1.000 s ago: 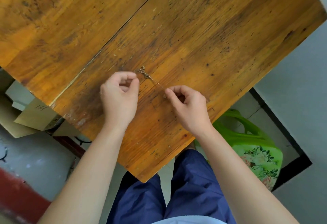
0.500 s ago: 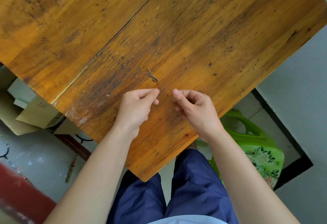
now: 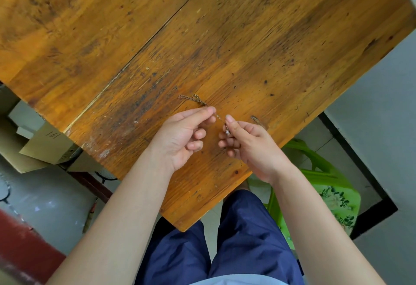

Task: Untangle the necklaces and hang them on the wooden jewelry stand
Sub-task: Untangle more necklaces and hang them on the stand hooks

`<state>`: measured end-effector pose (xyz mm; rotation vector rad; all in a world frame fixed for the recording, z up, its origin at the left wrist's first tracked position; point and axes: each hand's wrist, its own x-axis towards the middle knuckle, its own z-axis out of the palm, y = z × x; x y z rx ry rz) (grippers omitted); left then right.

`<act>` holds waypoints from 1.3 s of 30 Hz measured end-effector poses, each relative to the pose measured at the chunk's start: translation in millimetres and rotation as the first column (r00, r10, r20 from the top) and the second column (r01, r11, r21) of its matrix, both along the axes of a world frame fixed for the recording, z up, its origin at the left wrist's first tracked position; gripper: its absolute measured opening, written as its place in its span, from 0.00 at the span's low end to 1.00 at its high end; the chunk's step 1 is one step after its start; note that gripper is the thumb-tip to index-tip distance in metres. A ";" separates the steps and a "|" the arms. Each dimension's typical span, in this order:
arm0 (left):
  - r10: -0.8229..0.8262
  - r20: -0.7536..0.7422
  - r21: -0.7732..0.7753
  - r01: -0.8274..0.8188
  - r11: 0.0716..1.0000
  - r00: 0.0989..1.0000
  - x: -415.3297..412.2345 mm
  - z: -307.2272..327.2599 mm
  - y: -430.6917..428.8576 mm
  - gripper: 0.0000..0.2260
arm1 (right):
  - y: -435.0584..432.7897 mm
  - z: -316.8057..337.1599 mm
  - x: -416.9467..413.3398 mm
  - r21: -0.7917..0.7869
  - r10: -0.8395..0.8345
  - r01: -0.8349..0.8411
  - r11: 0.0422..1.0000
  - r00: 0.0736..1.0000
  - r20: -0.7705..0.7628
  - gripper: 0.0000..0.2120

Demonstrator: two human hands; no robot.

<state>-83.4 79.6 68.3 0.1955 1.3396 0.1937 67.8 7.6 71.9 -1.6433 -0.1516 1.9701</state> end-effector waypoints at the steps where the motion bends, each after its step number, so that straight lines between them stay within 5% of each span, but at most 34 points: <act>1: -0.013 -0.030 0.036 0.014 0.999 0.999 0.6 1.2 -0.3 0.09 | 0.0 0.4 -0.9 -0.005 -0.018 0.018 1.000 1.000 0.002 0.15; 7: -0.164 -0.205 0.209 0.207 0.956 0.965 -1.3 1.2 -4.8 0.06 | -1.3 1.9 -4.2 -0.032 -0.081 0.084 0.996 0.993 0.086 0.17; 11: -0.103 -0.147 0.188 0.130 0.974 0.984 -1.0 3.5 -5.0 0.07 | -7.5 1.2 1.2 0.012 -0.047 0.048 0.999 0.997 -0.059 0.06; 16: -0.050 -0.153 0.157 0.075 0.985 0.987 -0.7 4.4 -7.3 0.05 | -14.1 0.4 4.5 0.024 -0.008 0.009 1.000 0.999 -0.052 0.06; 22: 0.161 0.098 0.010 -0.163 0.987 0.982 -1.6 5.6 -9.7 0.07 | -17.4 0.9 6.4 0.079 0.104 -0.105 0.991 0.995 0.013 0.05; 32: 0.194 0.179 0.027 -0.202 0.979 0.965 -6.7 13.5 -3.0 0.05 | -26.0 -1.2 9.8 0.075 0.187 -0.196 0.978 0.976 0.108 0.06; 39: 0.076 -0.083 0.247 -0.054 0.968 0.994 -9.5 11.5 -3.5 0.10 | -27.6 -1.3 13.7 0.102 0.163 -0.175 0.979 0.980 0.114 0.07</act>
